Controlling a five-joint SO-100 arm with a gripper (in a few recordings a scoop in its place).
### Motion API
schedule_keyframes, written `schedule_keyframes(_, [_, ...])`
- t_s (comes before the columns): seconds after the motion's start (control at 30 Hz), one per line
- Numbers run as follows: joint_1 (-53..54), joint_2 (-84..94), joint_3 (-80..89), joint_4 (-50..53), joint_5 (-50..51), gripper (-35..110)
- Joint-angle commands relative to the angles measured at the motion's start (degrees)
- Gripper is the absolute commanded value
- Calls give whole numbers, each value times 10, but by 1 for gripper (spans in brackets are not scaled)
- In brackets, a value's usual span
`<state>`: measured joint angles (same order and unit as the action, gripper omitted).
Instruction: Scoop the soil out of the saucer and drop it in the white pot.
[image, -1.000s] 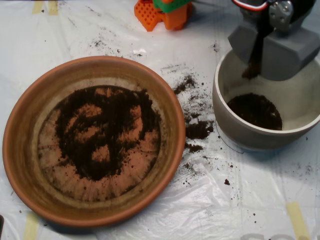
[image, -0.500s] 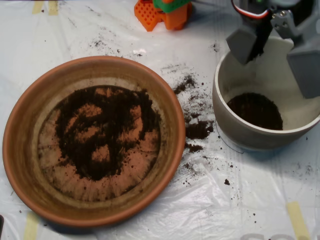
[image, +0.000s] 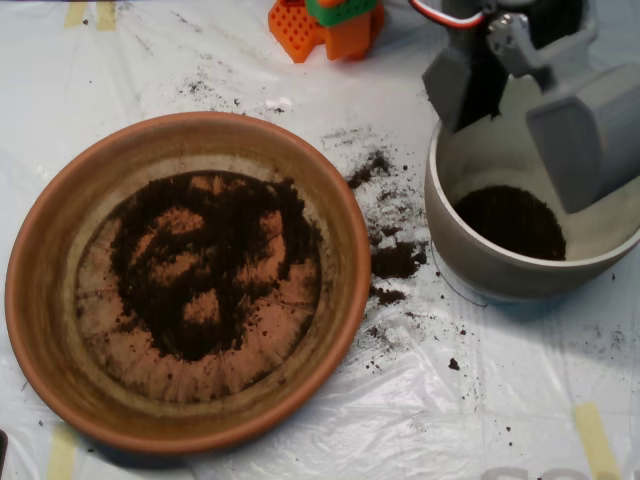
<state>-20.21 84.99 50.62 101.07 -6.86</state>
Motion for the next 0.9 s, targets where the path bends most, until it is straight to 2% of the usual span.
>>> schedule_keyframes(0.0, [62,69,-59,8,19,42])
schedule_keyframes(0.2, [192,97,-4,-10,53,44])
schedule_keyframes(0.43, [316,221,336,-182,-1,45])
schedule_keyframes(0.63, [381,218,541,-292,-41,50])
schedule_keyframes(0.87, [417,115,578,-341,-65,54])
